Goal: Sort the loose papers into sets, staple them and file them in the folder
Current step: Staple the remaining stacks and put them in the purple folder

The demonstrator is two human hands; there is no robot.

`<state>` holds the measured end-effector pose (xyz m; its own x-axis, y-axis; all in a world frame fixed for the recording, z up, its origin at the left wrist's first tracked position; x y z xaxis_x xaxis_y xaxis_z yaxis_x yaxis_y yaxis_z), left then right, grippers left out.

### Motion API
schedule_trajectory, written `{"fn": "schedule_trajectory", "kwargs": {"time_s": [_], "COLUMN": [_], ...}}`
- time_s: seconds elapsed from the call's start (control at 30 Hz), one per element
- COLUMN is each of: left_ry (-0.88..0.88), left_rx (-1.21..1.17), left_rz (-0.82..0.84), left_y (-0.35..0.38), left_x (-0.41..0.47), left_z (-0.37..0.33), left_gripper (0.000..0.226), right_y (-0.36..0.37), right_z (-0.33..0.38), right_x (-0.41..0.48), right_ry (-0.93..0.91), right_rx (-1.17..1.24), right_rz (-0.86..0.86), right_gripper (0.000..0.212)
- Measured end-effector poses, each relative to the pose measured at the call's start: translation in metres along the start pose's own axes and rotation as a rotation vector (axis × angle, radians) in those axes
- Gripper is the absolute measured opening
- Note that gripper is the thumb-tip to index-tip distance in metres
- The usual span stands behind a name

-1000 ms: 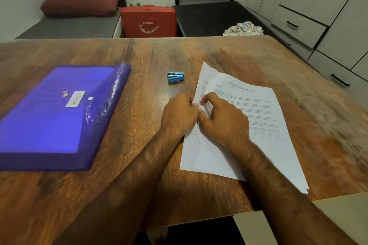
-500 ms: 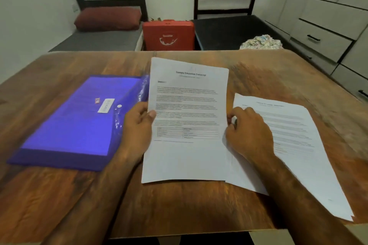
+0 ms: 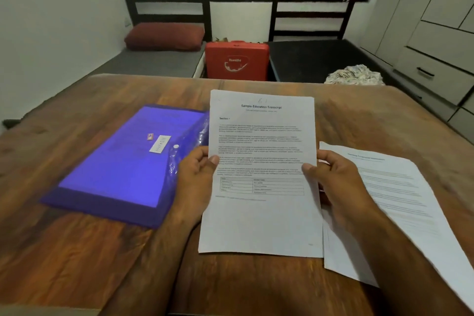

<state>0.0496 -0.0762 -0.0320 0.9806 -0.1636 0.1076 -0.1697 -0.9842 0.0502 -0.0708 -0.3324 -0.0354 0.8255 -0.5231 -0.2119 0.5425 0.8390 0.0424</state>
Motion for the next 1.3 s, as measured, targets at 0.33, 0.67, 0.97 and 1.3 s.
{"fn": "schedule_trajectory", "kwargs": {"time_s": [0.33, 0.67, 0.97, 1.3], "left_ry": [0.103, -0.026, 0.113, -0.074], "left_rx": [0.129, 0.916, 0.431, 0.938], "left_rz": [0.025, -0.187, -0.08, -0.015], "left_y": [0.003, -0.106, -0.071, -0.046], "left_x": [-0.011, 0.048, 0.05, 0.069], "left_z": [-0.022, -0.028, -0.012, -0.002], "left_gripper": [0.018, 0.037, 0.045, 0.039], "right_y": [-0.007, -0.018, -0.021, -0.021], "right_z": [-0.001, -0.017, -0.018, -0.018], "right_x": [0.003, 0.012, 0.015, 0.016], "right_ry": [-0.009, 0.07, 0.074, 0.067], "right_rx": [0.079, 0.18, 0.106, 0.025], "right_rz": [-0.027, -0.089, -0.099, -0.094], "right_gripper": [0.021, 0.025, 0.024, 0.024]}}
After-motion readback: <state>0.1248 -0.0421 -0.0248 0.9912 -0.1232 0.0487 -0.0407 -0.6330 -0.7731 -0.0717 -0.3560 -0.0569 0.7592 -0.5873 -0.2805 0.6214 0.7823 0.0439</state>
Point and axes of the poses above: each hand's wrist, its own x-axis towards the middle knuckle, its own y-axis out of the palm, z = x × y, the point moved 10 cm from there along x, towards the middle knuckle, and after that the axes turned 3 degrees about y, right-handed, at the moved point
